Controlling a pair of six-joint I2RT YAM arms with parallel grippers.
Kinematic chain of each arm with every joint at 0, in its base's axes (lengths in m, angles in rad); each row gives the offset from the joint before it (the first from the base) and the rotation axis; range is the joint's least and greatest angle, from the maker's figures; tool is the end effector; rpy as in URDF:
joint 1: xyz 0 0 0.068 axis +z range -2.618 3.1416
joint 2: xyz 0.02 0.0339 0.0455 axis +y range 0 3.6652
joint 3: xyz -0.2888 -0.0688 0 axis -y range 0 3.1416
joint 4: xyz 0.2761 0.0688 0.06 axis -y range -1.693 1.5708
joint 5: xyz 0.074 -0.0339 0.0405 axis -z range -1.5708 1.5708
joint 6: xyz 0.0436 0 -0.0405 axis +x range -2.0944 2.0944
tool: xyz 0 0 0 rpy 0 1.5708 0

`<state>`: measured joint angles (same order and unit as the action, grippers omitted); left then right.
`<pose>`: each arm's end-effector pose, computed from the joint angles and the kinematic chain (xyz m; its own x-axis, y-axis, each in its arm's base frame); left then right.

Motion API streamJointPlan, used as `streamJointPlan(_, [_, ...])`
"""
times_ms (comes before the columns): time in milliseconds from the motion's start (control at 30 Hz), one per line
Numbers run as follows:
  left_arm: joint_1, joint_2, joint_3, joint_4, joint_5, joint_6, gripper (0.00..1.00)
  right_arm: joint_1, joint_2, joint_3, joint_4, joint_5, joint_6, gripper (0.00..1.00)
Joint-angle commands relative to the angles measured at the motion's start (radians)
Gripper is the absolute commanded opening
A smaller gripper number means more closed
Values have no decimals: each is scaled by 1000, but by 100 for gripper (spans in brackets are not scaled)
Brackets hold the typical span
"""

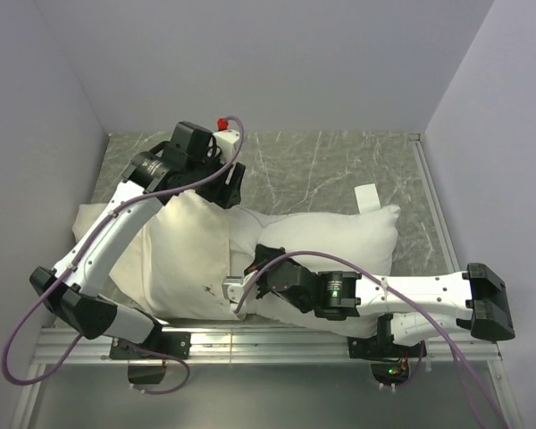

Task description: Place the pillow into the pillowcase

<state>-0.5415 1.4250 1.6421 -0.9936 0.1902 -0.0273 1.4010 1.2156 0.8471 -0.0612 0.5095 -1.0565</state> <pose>0.2683 -0.1710 0.4354 -0.6173 0.3400 -0.7095 0.6051 0.7815 -0.1519 0.0718 0.2927 0.2941 0.6493 -0.7109 -0.2703 -0.4477 -0.0699 -0.8914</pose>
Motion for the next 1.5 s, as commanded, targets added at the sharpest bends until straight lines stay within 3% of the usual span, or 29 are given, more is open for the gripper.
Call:
streamJointPlan(0, [-11,18,-2,-7,-89,17,68,24,-1,24,44,-8,-30,0])
streamJointPlan(267, [-29,55,-13,-30,-152,42,64,38,-4,26,54,-3,-39,0])
streamJointPlan(367, [-34,64,-11,-39,-158,55,53,38,-4,27,52,0,-39,0])
streamJointPlan(500, [-34,65,-13,-60,-147,52,23,39,-5,35,43,0,-30,0])
streamJointPlan(533, [-34,58,-16,-57,-141,50,1,41,-5,41,35,0,-25,0])
streamJointPlan(633, [-34,35,2,-33,-95,52,0,42,-4,41,43,3,-28,0])
streamJointPlan(800, [-35,12,82,38,138,-11,0,46,10,41,93,12,-48,0])
streamJointPlan(1100, [-146,129,231,125,478,-91,0,20,85,151,233,57,-149,0])
streamJointPlan(1333, [-198,189,303,239,557,-161,0,-63,130,247,311,57,-201,0])
streamJointPlan(1467, [-207,213,300,294,580,-200,0,-71,99,222,340,14,-235,0])
